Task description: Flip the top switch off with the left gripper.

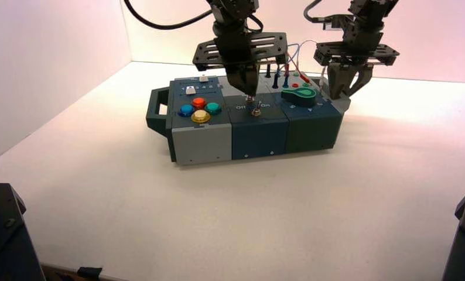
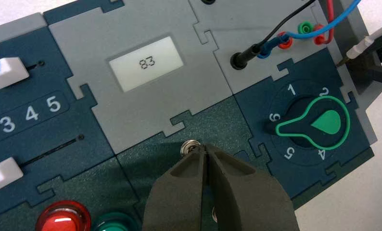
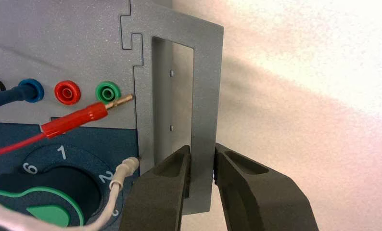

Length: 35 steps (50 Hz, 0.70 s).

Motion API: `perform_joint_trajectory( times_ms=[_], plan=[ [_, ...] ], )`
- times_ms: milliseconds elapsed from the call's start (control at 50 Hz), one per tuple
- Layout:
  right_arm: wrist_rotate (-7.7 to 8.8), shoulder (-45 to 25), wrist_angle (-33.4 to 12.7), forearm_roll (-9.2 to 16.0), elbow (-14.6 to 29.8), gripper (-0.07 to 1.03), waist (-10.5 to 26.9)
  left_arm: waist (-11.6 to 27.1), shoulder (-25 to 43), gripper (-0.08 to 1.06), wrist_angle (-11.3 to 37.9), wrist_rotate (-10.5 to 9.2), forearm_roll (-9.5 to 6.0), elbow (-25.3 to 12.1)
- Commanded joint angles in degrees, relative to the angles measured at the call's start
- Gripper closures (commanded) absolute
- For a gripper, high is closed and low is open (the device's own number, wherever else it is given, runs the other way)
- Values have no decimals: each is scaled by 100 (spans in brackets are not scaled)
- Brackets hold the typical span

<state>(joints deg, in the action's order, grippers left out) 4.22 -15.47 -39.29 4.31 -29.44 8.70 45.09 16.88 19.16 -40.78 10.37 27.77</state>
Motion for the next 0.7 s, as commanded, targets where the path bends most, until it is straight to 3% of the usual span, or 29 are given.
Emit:
perform_joint_trajectory(
  times_ms=[20, 400, 700],
  plan=[
    [18, 26, 0, 35, 97, 98, 35, -387, -211, 100, 44, 9, 26, 35],
    [18, -26, 0, 35, 167, 98, 35, -334, -290, 100, 44, 26, 26, -105],
    [-26, -105, 79, 44, 176, 98, 35, -176, -229, 100, 105, 193, 35, -378]
  ],
)
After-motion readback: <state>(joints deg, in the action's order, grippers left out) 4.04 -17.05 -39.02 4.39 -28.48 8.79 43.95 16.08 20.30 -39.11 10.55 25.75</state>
